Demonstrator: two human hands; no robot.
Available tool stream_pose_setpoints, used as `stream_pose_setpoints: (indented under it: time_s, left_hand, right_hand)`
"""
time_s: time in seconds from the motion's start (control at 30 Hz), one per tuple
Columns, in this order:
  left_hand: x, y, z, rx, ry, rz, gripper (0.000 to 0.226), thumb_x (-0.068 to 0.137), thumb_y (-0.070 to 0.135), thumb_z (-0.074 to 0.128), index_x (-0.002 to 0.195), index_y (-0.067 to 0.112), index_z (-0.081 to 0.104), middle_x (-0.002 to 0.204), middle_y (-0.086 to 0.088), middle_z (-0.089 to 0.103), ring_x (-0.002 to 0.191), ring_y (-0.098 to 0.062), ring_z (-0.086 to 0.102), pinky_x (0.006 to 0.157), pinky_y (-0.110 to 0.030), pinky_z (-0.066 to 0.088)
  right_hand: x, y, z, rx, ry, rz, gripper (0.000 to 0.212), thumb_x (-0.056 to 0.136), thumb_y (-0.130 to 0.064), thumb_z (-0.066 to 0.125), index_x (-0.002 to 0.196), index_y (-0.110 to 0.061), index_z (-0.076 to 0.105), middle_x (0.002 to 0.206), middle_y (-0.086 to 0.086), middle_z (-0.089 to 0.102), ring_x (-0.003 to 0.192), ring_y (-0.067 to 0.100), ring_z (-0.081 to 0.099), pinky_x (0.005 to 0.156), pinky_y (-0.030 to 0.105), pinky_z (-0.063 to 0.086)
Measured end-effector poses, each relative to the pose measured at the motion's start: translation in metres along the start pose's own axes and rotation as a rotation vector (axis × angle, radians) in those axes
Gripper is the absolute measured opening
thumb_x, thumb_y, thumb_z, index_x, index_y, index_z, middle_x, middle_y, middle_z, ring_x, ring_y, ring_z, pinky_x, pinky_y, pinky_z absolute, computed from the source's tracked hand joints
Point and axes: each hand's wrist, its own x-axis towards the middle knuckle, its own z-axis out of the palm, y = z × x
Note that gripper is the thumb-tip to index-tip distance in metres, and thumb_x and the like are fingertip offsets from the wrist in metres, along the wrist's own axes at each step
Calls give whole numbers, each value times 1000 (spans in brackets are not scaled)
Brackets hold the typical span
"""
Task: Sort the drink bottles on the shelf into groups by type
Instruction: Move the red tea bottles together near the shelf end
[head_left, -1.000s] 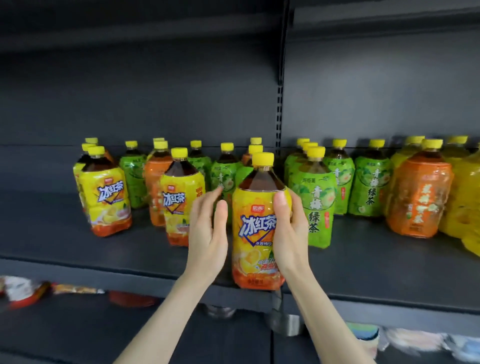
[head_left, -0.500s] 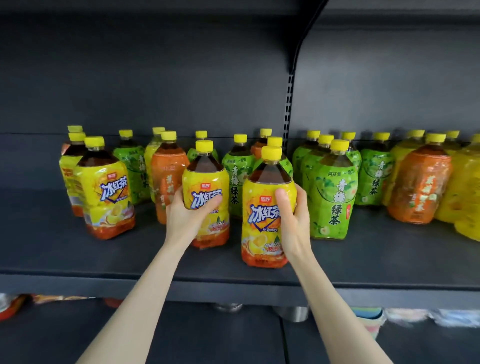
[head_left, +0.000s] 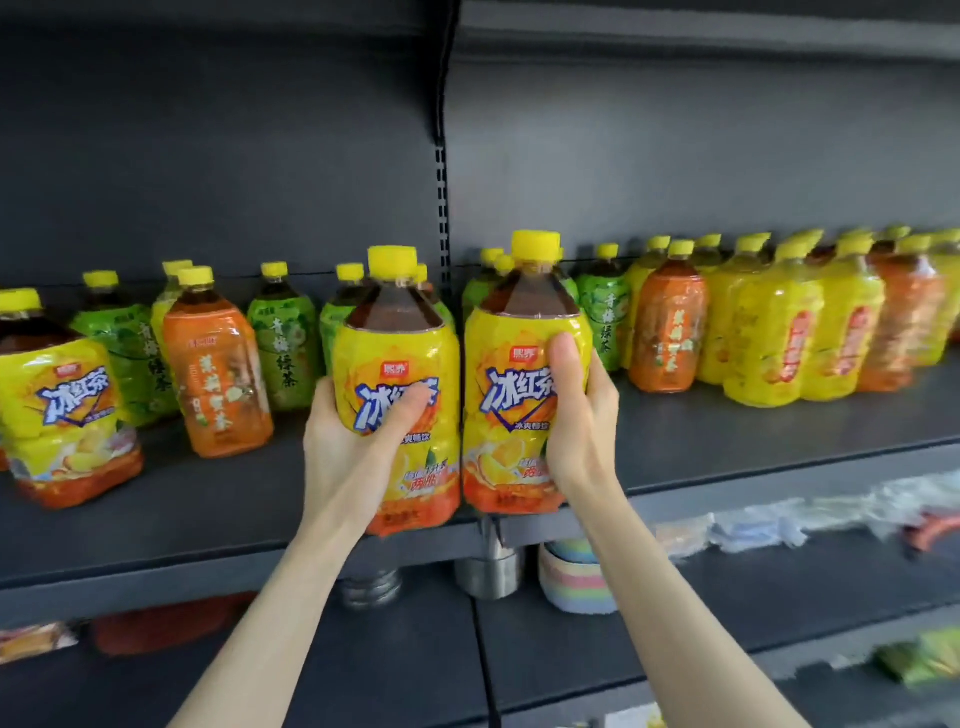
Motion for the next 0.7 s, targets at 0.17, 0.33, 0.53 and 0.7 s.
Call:
stream_pose_setpoints:
  time_s: [0.17, 0.33, 0.53, 0.7]
  left_hand:
    - [-52, 39, 89, -107, -109, 11, 64, 55, 63, 77, 105, 26, 59, 92, 14, 71, 85, -1, 67, 71, -21, 50]
    - [-130, 58, 200, -200, -232, -22, 59, 54, 67, 66, 100, 31, 60, 93, 14, 72, 88, -4, 68, 79, -31, 53]
    - [-196, 86, 324, -282, -385, -49, 62, 56, 67, 66, 104, 27, 62, 94, 11, 72, 88, -8, 69, 78, -35, 55]
    - [-205, 104, 419, -354, -501, -19, 46, 70, 55, 69, 108, 30, 60, 96, 15, 72, 88, -3, 68, 72, -22, 53]
  right_hand:
    - [-3, -33, -114, -44, 109, -28, 70, 76, -72, 51, 115, -16, 64, 109, 3, 71, 100, 16, 68, 85, 34, 55]
    - [-23, -66, -257, -137, 229, -19, 69, 69, -75, 49, 103, -17, 66, 98, 4, 74, 91, 19, 70, 79, 38, 57]
    - [-27, -97, -396, -226, 375, -25, 65, 69, -74, 48, 95, -19, 68, 90, 3, 74, 85, 18, 71, 79, 42, 57]
    - [4, -107, -479, -224, 435, -70, 65, 69, -73, 47, 99, -19, 66, 91, 3, 74, 81, 12, 71, 66, 24, 55]
